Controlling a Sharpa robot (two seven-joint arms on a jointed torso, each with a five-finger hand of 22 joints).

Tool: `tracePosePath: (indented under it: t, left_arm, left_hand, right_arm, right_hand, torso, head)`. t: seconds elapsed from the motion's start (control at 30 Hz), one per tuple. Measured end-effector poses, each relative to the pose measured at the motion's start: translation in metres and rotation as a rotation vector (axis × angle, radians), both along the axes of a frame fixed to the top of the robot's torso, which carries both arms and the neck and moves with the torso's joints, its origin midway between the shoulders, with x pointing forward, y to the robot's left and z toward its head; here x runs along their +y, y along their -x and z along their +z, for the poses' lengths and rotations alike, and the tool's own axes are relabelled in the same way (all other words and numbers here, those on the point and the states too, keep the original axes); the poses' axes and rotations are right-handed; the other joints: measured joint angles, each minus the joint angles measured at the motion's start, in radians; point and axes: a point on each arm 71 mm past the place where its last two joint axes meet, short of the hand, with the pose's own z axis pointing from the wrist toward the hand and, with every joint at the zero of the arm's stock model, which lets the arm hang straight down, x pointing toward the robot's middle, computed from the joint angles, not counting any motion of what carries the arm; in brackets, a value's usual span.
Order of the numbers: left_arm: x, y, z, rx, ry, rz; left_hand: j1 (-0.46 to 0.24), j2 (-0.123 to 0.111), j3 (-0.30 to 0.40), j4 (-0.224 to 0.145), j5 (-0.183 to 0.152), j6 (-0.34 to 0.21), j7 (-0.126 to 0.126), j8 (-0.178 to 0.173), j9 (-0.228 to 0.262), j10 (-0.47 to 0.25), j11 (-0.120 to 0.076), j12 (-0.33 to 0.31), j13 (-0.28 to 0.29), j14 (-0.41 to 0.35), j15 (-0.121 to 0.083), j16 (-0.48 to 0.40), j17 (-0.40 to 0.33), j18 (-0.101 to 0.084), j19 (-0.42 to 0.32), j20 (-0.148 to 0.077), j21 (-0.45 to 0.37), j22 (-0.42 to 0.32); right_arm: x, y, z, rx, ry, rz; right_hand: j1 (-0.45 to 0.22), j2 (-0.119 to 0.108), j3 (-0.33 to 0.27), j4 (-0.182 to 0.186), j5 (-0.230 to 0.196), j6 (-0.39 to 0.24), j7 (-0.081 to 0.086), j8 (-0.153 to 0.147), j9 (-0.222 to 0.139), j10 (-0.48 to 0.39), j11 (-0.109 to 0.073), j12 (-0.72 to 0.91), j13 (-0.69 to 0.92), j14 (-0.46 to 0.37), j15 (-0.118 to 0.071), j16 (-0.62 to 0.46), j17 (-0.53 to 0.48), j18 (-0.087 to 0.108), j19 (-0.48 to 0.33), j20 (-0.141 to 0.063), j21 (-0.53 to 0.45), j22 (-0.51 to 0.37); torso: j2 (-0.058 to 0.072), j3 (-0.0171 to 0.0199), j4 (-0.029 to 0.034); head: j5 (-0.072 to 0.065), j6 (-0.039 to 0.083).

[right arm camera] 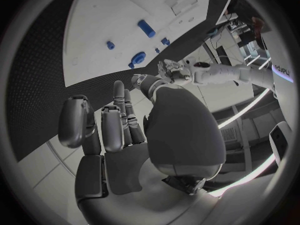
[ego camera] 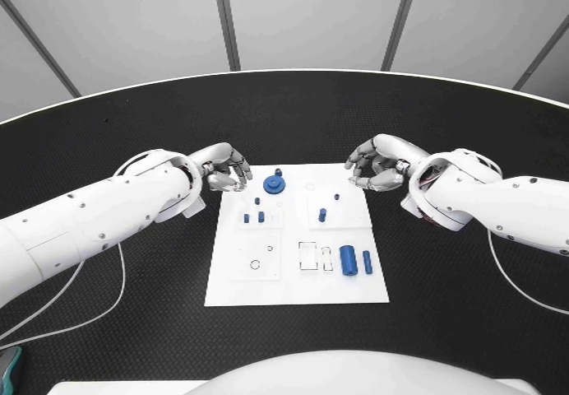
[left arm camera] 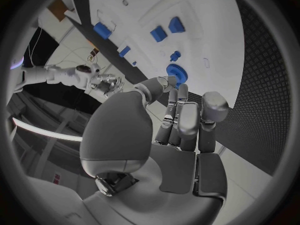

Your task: Assemble the parts on the task board

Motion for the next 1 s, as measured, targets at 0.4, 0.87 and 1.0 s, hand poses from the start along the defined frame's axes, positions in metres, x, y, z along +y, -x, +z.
tracePosePath:
  t: [0.4, 0.87, 1.0]
  left_arm:
    - [0.037, 0.017, 0.021, 0.194, 0.518, 0.138]
    - [0.048, 0.036, 0.029, 0.402, 0.928, 0.233]
    - [0.048, 0.038, 0.03, 0.417, 0.952, 0.234]
  left_hand:
    - [-0.013, -0.003, -0.032, 0.017, 0.0, 0.009, 0.015, -0.036, -0.018, -0.016, 0.016, -0.054, -0.031, -0.227, 0.009, -0.23, -0.441, 0.067, -0.196, 0.004, -0.299, -0.371]
    - [-0.012, -0.003, -0.04, 0.02, 0.0, 0.016, 0.015, -0.04, -0.02, -0.016, 0.016, -0.058, -0.036, -0.256, 0.011, -0.254, -0.458, 0.065, -0.202, 0.006, -0.311, -0.379]
    - [-0.008, 0.001, -0.04, 0.02, 0.0, 0.016, 0.015, -0.04, -0.02, -0.016, 0.016, -0.058, -0.036, -0.26, 0.014, -0.259, -0.46, 0.065, -0.205, 0.007, -0.314, -0.38]
  right_arm:
    - [0.011, -0.007, -0.008, -0.071, 0.364, 0.09]
    - [0.037, -0.019, -0.015, -0.084, 0.432, 0.135]
    - [0.041, -0.021, -0.017, -0.075, 0.44, 0.139]
  right_hand:
    - [0.004, -0.004, 0.014, -0.008, -0.079, 0.011, -0.003, -0.005, -0.003, 0.027, 0.007, -0.109, -0.128, -0.001, 0.005, -0.007, 0.0, 0.0, 0.004, 0.004, -0.005, 0.0]
    - [0.008, -0.008, 0.028, -0.011, -0.079, 0.007, 0.001, -0.013, -0.004, 0.03, 0.01, -0.126, -0.155, 0.001, 0.007, -0.007, 0.0, 0.0, 0.007, 0.007, -0.001, 0.0]
    - [0.008, -0.008, 0.028, -0.011, -0.079, 0.007, 0.001, -0.013, -0.004, 0.03, 0.01, -0.13, -0.159, 0.001, 0.007, -0.007, 0.0, 0.0, 0.007, 0.007, -0.001, 0.0]
  torso:
    - [-0.015, -0.0045, -0.0027]
    - [-0.013, -0.0064, -0.0012]
    - [-0.012, -0.0058, -0.0023]
  head:
    - [-0.016, 0.014]
    - [-0.014, 0.024]
    - [-0.013, 0.023]
